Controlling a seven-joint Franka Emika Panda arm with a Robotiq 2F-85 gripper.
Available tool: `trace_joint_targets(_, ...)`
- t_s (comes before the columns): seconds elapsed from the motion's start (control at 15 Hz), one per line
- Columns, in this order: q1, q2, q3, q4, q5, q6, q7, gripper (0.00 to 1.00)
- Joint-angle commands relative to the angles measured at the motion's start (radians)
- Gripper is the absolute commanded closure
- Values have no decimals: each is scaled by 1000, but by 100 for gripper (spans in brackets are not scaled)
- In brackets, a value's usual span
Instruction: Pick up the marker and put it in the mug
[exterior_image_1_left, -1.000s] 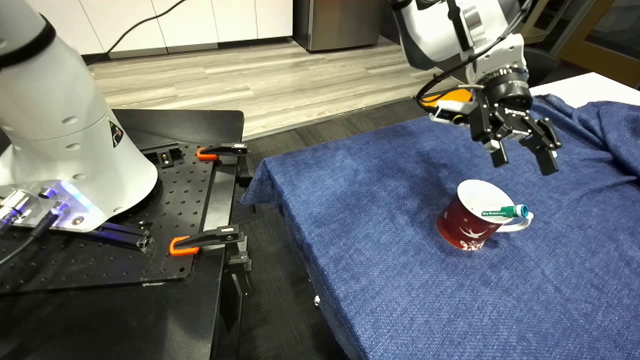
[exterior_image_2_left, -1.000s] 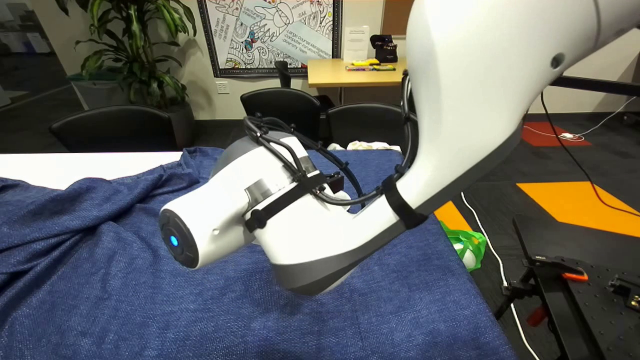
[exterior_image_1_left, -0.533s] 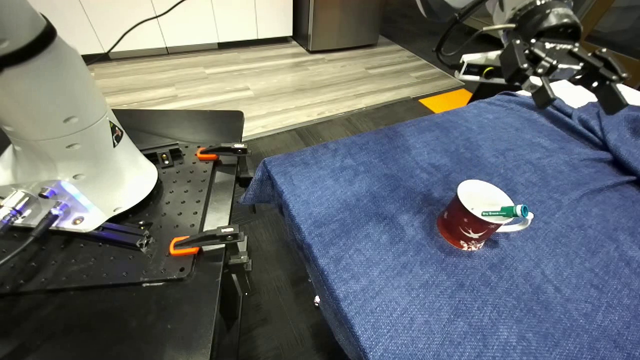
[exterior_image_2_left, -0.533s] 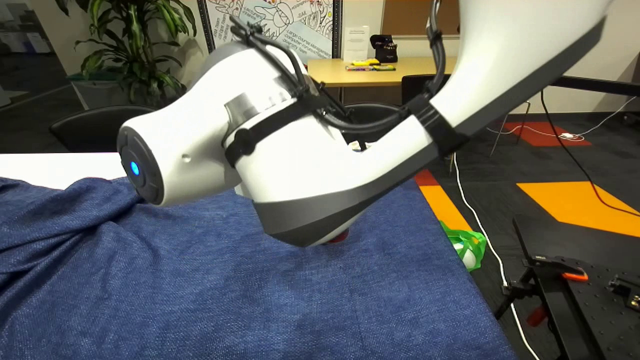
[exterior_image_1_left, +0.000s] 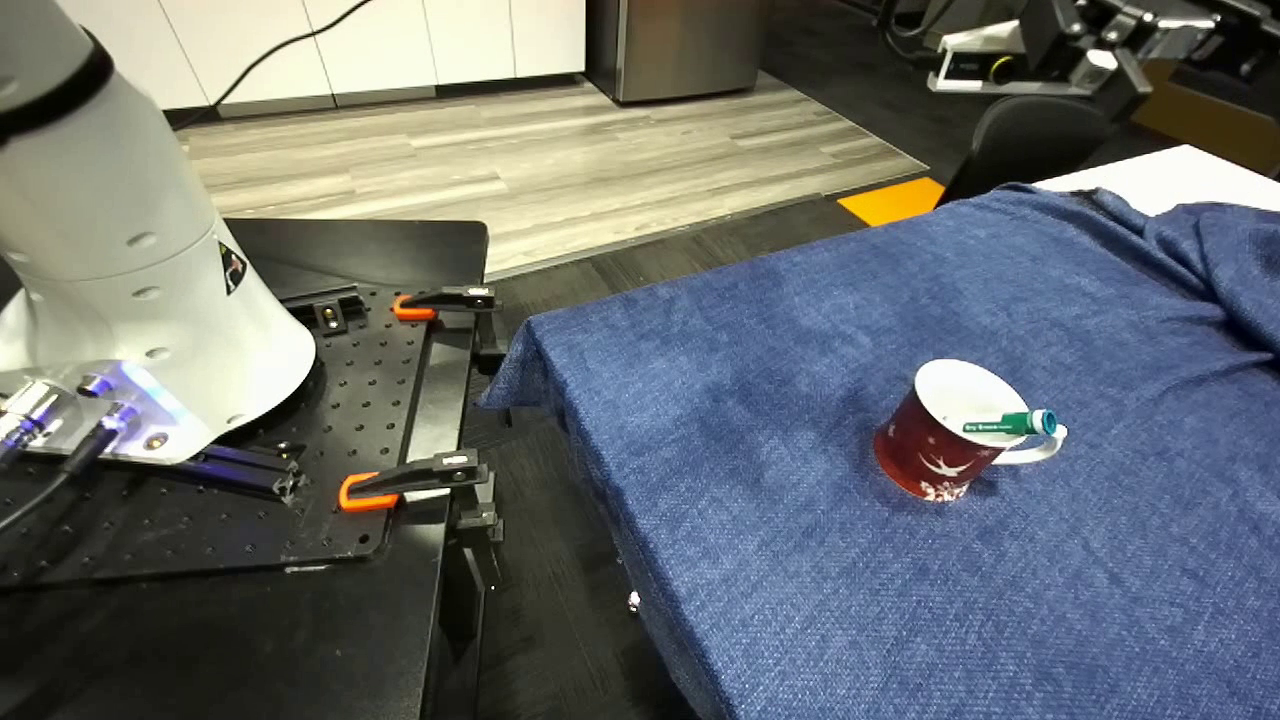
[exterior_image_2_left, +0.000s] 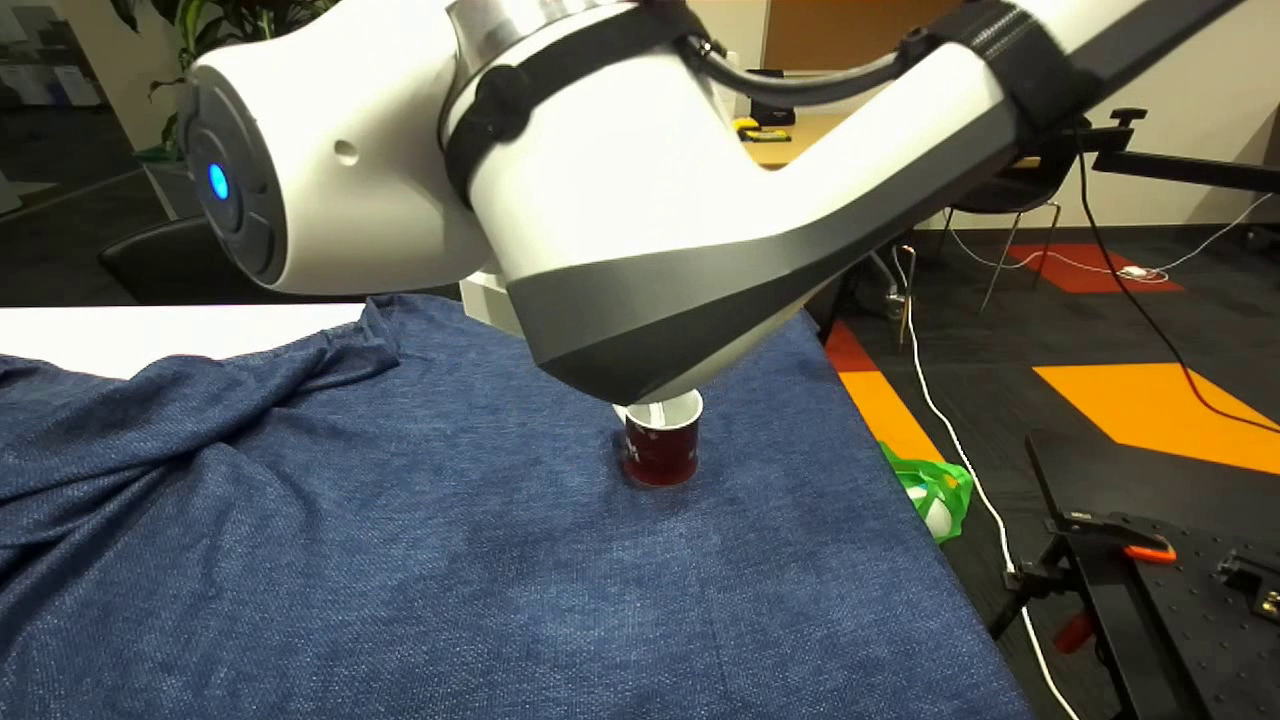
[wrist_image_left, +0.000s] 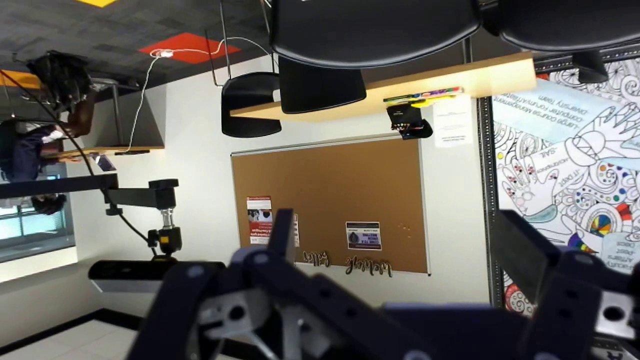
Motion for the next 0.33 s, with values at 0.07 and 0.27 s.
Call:
trace_joint_targets(0.07, -18, -1, 28, -2, -11, -11, 3, 0)
trace_joint_targets(0.27, -18, -1, 28, -4, -11, -11, 3, 0)
